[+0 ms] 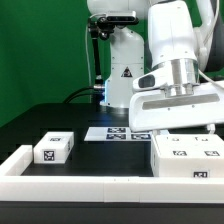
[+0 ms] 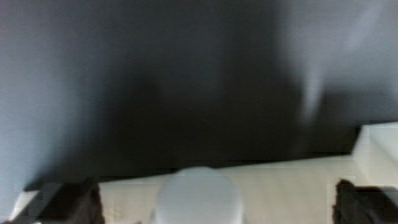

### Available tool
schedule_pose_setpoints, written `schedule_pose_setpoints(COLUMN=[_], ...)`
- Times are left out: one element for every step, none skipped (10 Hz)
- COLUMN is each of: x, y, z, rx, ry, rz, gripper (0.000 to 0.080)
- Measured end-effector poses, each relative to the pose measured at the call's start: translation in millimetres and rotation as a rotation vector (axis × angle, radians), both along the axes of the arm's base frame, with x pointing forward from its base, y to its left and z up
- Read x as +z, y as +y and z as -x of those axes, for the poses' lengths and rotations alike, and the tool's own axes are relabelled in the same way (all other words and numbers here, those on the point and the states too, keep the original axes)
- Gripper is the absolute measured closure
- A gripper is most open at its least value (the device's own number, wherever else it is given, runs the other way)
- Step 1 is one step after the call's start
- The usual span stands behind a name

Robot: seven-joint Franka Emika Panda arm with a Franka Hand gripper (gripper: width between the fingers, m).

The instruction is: Assemble cabinet

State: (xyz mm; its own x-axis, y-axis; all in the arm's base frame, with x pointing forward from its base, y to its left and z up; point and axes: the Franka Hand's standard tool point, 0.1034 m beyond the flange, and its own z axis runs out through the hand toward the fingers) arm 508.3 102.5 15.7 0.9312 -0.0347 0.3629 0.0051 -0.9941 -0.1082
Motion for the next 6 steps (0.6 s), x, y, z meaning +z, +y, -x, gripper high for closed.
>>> schedule_pose_setpoints(x=[-1.1,-1.0,-1.1,-1.3,-1.3,-1.3], y=[-2.2,-2.8,-2.8,-2.8,-2.8,-2.8], z=[0.3,0.1,0.0,0.2,0.2,0.2], rx=[-0.003,0.002,0.005,0.005,0.005,0.005], ry=[0.002,0.001,0.001,0.001,0.001,0.001], rz=[0.001,0.003,0.005,0.005,0.005,0.005], gripper=[0.0151,0.0151,0.0151,0.0178,0.0178,0.0367])
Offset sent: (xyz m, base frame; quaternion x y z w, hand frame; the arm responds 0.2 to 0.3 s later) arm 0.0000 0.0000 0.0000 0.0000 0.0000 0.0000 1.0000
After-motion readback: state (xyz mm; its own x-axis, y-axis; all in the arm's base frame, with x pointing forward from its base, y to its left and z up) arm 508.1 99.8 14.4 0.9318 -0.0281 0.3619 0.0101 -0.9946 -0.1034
